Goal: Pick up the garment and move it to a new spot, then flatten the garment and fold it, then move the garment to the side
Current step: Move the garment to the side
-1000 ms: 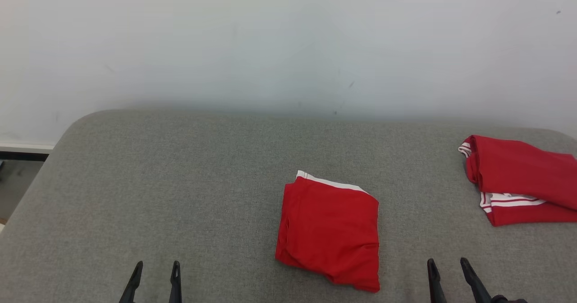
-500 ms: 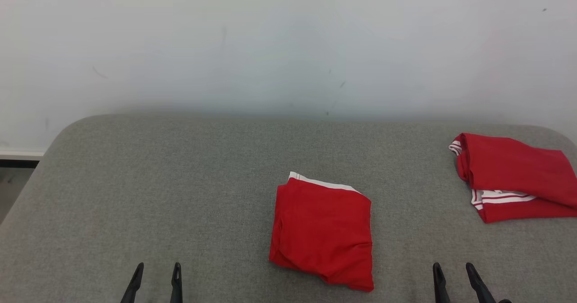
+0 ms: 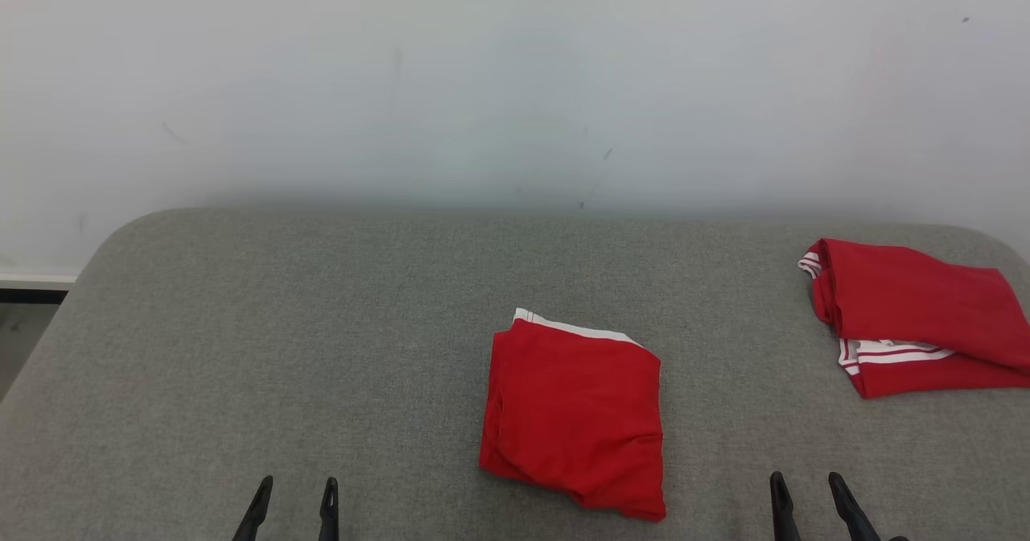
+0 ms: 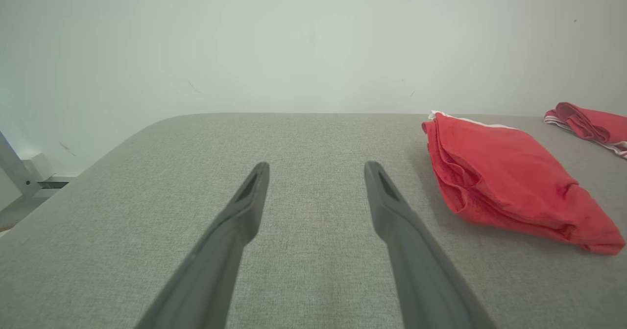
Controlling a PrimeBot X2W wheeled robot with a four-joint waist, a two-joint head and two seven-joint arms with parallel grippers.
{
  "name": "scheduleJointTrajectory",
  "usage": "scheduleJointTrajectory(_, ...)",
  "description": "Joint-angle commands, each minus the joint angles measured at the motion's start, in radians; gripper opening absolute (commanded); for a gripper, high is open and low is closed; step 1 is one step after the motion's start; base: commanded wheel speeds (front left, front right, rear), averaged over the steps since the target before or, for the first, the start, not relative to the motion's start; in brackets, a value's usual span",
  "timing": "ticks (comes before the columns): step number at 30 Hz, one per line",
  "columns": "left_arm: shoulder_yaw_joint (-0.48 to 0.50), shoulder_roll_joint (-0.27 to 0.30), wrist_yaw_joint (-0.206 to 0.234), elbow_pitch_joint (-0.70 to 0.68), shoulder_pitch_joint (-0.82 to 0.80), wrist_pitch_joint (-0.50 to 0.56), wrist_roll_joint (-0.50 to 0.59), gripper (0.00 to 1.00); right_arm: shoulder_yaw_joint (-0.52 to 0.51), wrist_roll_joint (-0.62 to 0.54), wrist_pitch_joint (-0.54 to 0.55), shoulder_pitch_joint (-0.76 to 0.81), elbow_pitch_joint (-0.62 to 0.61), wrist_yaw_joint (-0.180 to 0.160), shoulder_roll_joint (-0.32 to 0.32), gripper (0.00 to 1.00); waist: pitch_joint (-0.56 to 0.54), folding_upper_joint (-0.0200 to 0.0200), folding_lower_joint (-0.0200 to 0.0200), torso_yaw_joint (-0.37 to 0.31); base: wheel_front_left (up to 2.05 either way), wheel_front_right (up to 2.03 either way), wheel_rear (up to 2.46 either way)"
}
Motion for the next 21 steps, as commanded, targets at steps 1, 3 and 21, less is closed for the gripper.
scheduleJointTrajectory(1, -0.002, -0.003, -0.002, 0.003, 0.007, -0.002, -0.004, 1.0, 0.0, 0.007, 0.0, 0.005, 0.001, -0.002, -0.001, 1.0, 0.0, 0.0, 0.0, 0.0, 0.0, 0.0, 0.0)
scheduleJointTrajectory(3, -0.002, -0.002, -0.005, 0.006, 0.006, -0.002, -0.003, 1.0, 0.002, 0.009, 0.0, 0.003, 0.004, -0.002, -0.001, 1.0, -0.001, 0.0, 0.0, 0.001, 0.0, 0.0, 0.0)
scheduleJointTrajectory(21, -0.038, 0.013, -0.015, 0.017, 0.005, -0.002, -0.016, 1.0, 0.005, 0.011, 0.0, 0.004, 0.018, -0.002, -0.001, 1.0, -0.002, 0.0, 0.0, 0.002, 0.0, 0.0, 0.0)
